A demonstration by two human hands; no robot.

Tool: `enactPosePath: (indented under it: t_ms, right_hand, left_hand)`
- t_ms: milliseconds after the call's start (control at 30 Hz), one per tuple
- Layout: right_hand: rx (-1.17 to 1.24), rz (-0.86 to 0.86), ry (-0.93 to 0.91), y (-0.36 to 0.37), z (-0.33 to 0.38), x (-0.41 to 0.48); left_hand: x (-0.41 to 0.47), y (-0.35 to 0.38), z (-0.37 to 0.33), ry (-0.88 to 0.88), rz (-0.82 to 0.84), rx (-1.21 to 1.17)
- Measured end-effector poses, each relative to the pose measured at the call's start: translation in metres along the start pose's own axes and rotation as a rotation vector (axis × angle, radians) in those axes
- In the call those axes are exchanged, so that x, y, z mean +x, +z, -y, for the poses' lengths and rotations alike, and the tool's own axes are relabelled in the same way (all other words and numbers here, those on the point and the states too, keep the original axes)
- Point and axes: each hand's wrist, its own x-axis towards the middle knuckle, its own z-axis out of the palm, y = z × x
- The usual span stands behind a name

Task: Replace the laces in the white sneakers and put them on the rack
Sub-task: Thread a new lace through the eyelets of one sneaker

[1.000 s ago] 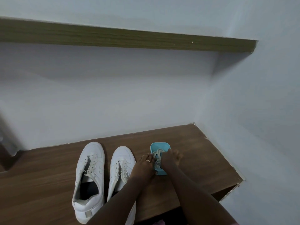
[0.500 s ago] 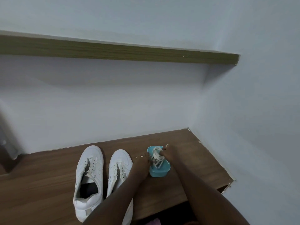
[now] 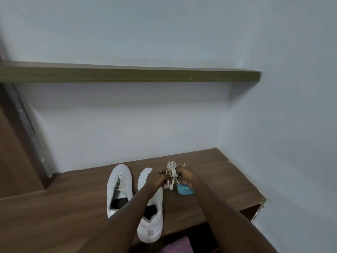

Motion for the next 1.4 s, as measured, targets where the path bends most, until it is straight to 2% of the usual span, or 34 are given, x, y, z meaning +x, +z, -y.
enactPosePath:
  t_ms: [100, 233, 333, 467, 767, 933, 1000, 1033, 1133, 1233, 1333, 1400]
  right_hand:
    - [0.030, -0.036, -0.009, 0.010, -0.001, -0.011]
    - [0.113, -0.079, 0.047, 0.017, -0.002, -0.019]
    - [0.027, -0.109, 0.067, 0.023, -0.005, -0.022]
    - [-0.474, -0.220, -0.060, 0.031, -0.009, -0.021]
    - [-0.968, -0.305, -0.213, 0.040, -0.001, -0.008]
    - [-1.276, -0.211, -0.262, 0.041, -0.009, -0.001]
    - [-1.160, -0.207, -0.293, 0.049, -0.006, 0.002]
    - [-0.990, -0.148, -0.303, 0.053, -0.003, 0.004]
    - [-0.399, 0.203, -0.201, 0.066, 0.007, 0.000]
    - [-0.377, 0.320, -0.161, 0.068, 0.012, -0.005]
    - [-0.386, 0.282, -0.206, 0.061, 0.015, -0.004]
    - [-0.365, 0.245, -0.219, 0.054, 0.018, -0.004]
  left_hand:
    - [-0.005, -0.014, 0.006, -0.047, -0.100, 0.076]
    - [-0.024, -0.028, -0.004, -0.138, -0.175, -0.328]
    - [-0.029, -0.039, -0.004, -0.134, -0.244, -0.383]
    - [-0.029, -0.054, 0.001, -0.090, -0.318, -0.327]
    - [-0.016, -0.059, -0.001, -0.044, -0.293, -0.404]
    - [-0.007, -0.061, 0.000, -0.054, -0.306, -0.487]
    - [-0.005, -0.060, 0.000, -0.058, -0.273, -0.618]
    - [-0.003, -0.059, 0.000, -0.052, -0.259, -0.674]
    - [0.001, -0.054, -0.005, -0.005, -0.231, -0.755]
    - [0.005, -0.050, -0.010, 0.041, -0.232, -0.695]
    - [0.012, -0.050, -0.009, 0.076, -0.285, -0.602]
    - [0.019, -0.053, -0.005, 0.077, -0.323, -0.656]
